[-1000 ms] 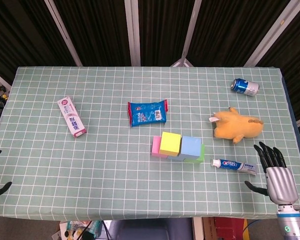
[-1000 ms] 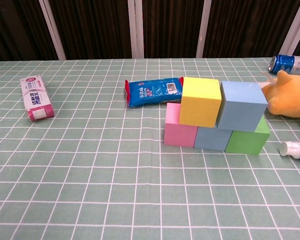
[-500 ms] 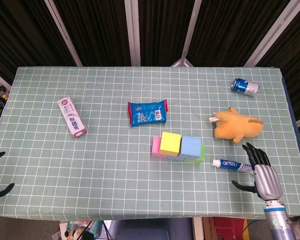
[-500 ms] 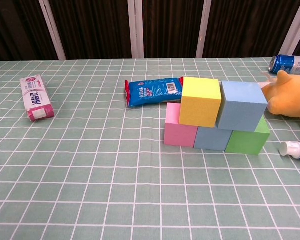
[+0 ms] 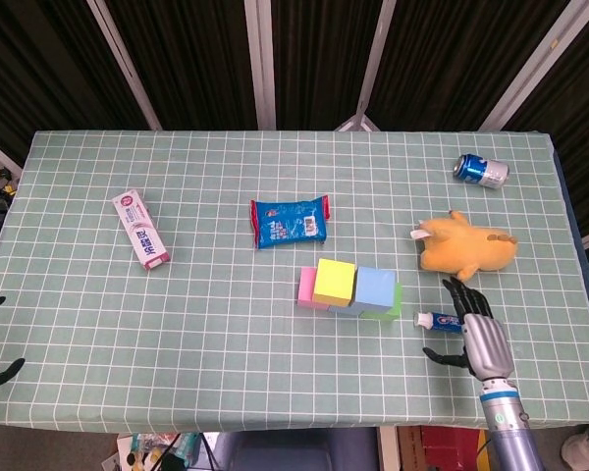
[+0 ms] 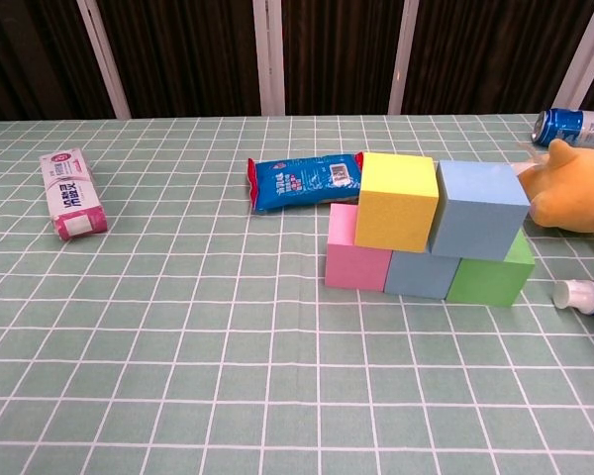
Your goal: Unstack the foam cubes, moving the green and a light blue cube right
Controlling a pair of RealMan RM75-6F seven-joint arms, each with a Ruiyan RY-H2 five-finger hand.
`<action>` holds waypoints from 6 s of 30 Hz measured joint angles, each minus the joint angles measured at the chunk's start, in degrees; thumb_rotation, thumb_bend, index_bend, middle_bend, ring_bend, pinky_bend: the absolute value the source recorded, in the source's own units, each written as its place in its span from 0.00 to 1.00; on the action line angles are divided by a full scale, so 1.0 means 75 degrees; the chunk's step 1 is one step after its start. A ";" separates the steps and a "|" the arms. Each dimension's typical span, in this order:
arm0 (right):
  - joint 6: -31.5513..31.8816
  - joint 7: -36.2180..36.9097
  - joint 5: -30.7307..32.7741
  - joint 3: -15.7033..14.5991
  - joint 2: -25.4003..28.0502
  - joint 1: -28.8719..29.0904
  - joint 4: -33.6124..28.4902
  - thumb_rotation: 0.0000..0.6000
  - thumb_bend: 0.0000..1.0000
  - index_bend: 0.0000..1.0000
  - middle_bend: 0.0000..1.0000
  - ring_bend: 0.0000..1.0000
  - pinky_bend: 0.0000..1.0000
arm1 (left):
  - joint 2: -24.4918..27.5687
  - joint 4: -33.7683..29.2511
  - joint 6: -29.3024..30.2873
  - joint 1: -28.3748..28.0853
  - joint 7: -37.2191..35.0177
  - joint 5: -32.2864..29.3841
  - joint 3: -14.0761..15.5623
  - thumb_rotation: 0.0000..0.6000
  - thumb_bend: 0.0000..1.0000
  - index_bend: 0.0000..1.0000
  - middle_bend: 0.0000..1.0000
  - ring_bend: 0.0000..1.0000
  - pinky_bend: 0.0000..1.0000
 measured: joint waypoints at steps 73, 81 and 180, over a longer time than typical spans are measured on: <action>-0.0107 -0.0322 0.1345 0.1292 -0.3258 0.1372 0.2157 1.00 0.35 0.33 0.35 0.70 0.21 | 0.0009 -0.0067 -0.0194 -0.0080 0.0004 -0.0259 -0.0057 1.00 0.10 0.21 0.00 0.00 0.00; 0.0038 -0.1216 0.1173 0.1499 -0.3564 0.1843 0.1210 1.00 0.35 0.33 0.35 0.70 0.21 | 0.0027 -0.0055 -0.0187 -0.0078 -0.0054 -0.0277 -0.0071 1.00 0.10 0.21 0.00 0.00 0.00; 0.0286 -0.2978 0.1417 0.0713 -0.4271 0.1765 0.0663 1.00 0.05 0.03 0.03 0.26 0.02 | 0.0107 -0.0006 -0.0279 -0.0132 -0.0266 -0.0476 -0.0136 1.00 0.10 0.21 0.00 0.00 0.00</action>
